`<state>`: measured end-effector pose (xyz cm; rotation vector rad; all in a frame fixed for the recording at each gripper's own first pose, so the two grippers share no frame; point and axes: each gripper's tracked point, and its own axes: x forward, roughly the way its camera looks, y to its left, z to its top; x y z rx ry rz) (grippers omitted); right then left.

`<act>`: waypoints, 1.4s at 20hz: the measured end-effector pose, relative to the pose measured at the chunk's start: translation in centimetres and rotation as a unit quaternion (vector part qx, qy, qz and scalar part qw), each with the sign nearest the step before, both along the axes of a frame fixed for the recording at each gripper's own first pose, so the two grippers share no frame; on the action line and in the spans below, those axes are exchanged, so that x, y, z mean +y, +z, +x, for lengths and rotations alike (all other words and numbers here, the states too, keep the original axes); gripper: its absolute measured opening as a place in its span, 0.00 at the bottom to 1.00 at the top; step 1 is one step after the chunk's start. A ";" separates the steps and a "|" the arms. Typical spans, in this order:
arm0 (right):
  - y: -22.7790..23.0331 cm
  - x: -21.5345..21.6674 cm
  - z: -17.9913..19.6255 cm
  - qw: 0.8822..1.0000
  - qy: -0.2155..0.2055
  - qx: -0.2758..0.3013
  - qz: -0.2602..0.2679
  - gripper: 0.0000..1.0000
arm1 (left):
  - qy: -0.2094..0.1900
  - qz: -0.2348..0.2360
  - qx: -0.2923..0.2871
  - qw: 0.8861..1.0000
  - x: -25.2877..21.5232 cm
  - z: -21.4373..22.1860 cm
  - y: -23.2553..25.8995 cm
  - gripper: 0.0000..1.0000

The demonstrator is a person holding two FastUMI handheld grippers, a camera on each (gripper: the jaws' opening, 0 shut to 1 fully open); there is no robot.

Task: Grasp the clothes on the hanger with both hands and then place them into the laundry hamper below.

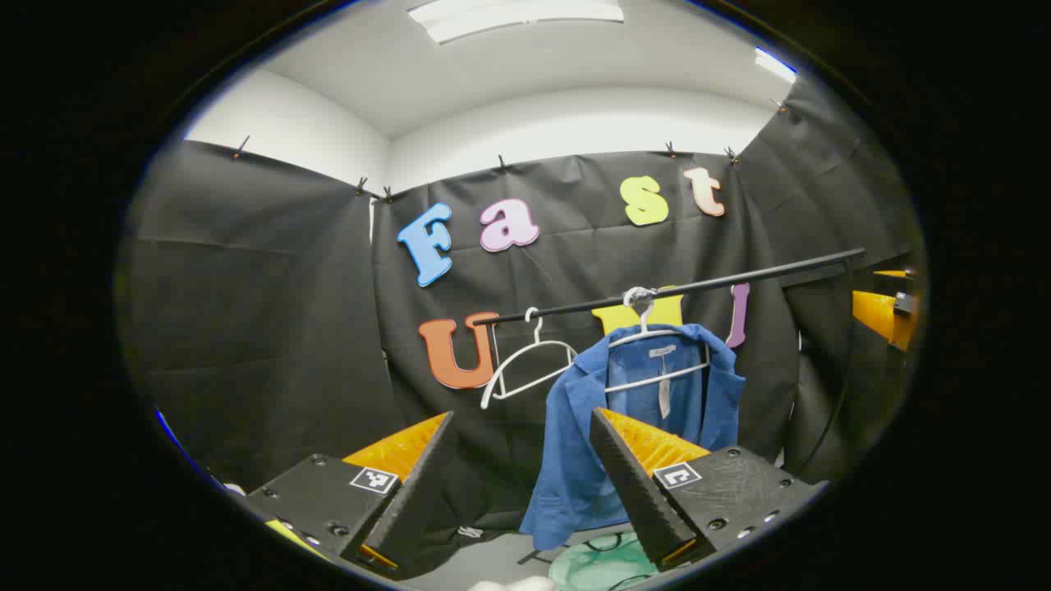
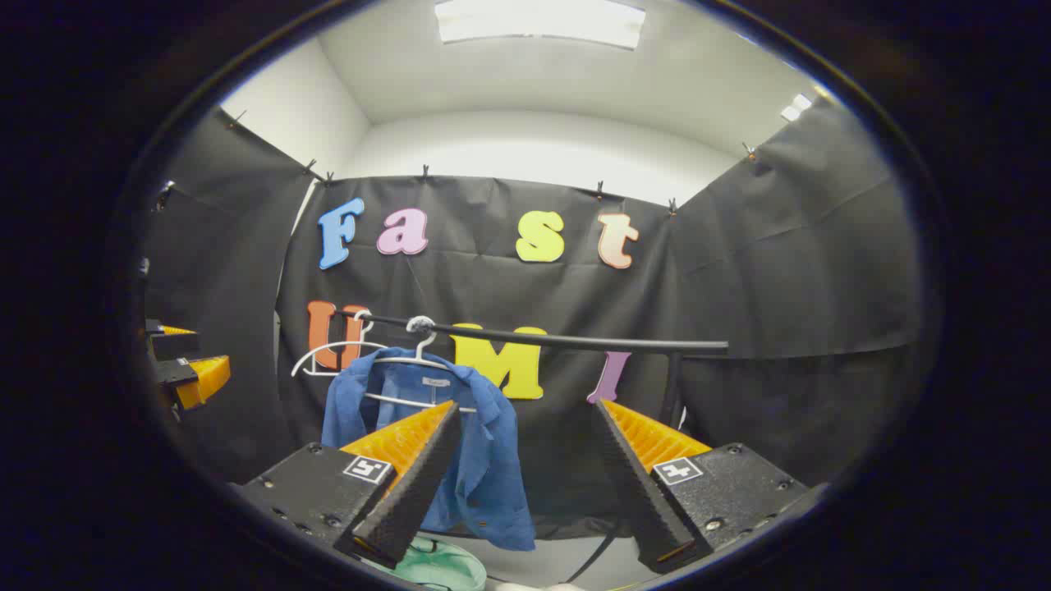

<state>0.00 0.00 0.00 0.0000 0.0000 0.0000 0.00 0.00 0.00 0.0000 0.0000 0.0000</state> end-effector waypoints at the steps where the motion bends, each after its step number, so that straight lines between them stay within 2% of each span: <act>1: -0.1 0.3 0.2 1.000 0.004 0.002 0.001 1.00 | 0.002 0.000 -0.001 1.000 0.1 0.1 0.1 0.96; 3: -0.4 0.3 0.5 1.000 0.006 0.004 0.000 0.97 | 0.002 -0.002 -0.002 1.000 -0.1 0.1 0.1 0.98; 4: -0.4 0.5 0.6 1.000 0.007 0.005 0.000 1.00 | 0.003 -0.001 -0.002 1.000 -0.1 0.1 0.1 0.97; 19: -1.4 2.1 2.7 0.999 0.023 0.022 0.011 1.00 | 0.014 -0.010 0.010 1.000 -0.2 1.5 -0.9 0.97; 28: -5.3 4.2 7.3 0.998 0.024 0.054 0.008 1.00 | 0.024 -0.015 0.026 0.999 -2.4 5.1 -4.1 0.98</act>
